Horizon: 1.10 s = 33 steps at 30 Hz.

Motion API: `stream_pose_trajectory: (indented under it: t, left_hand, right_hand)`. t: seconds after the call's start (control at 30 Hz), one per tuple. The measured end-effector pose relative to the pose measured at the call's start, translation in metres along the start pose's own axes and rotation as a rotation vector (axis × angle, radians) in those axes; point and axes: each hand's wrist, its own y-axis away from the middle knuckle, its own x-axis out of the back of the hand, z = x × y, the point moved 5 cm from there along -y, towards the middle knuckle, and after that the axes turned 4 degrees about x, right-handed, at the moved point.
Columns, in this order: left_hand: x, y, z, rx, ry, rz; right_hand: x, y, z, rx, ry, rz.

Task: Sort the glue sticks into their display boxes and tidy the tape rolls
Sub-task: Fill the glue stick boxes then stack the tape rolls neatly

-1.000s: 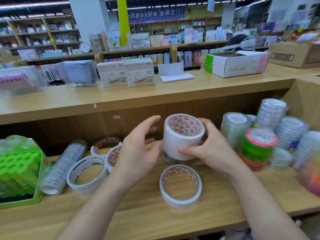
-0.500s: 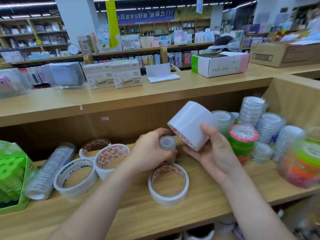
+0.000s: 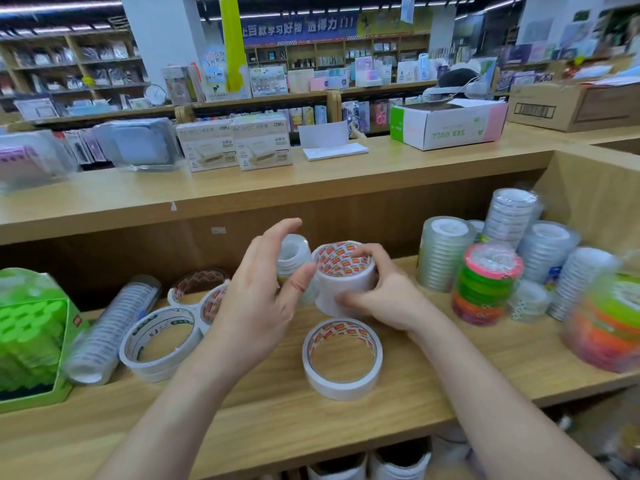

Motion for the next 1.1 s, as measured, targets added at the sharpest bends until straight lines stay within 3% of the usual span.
stream_pose_trajectory:
  t: [0.07,0.13,0.3,0.47,0.57,0.77,0.97,1.1]
  left_hand:
    - [0.0,-0.003,0.008,0.018,0.105,0.0]
    - [-0.003,-0.007,0.018,0.027,0.212,-0.006]
    - [-0.03,-0.018,0.058,-0.053,0.104,-0.123]
    - [-0.078,-0.019,0.097,-0.158,-0.101,-0.377]
    - [-0.111,-0.016,0.109,-0.28,-0.242,-0.408]
    - [-0.151,-0.003,0.112,-0.346,-0.255,-0.473]
    - [-0.163,-0.001,0.123,-0.371,-0.217,-0.439]
    - [-0.162,-0.003,0.127,-0.405,-0.182,-0.349]
  right_hand:
    - [0.006,0.007,-0.001,-0.029,-0.019,-0.068]
    - [0.02,0.024,-0.01,0.025,0.033,-0.02]
    - [0.078,0.094,-0.044,0.35,0.251,0.419]
    - [0.117,0.125,-0.019,0.304,0.574,0.673]
    - [0.117,0.13,0.003,0.23,0.647,0.632]
    - [0.118,0.131,0.021,0.152,0.723,0.516]
    - [0.126,0.139,0.024,0.127,0.443,0.372]
    - [0.125,0.139,0.024,0.207,0.715,0.561]
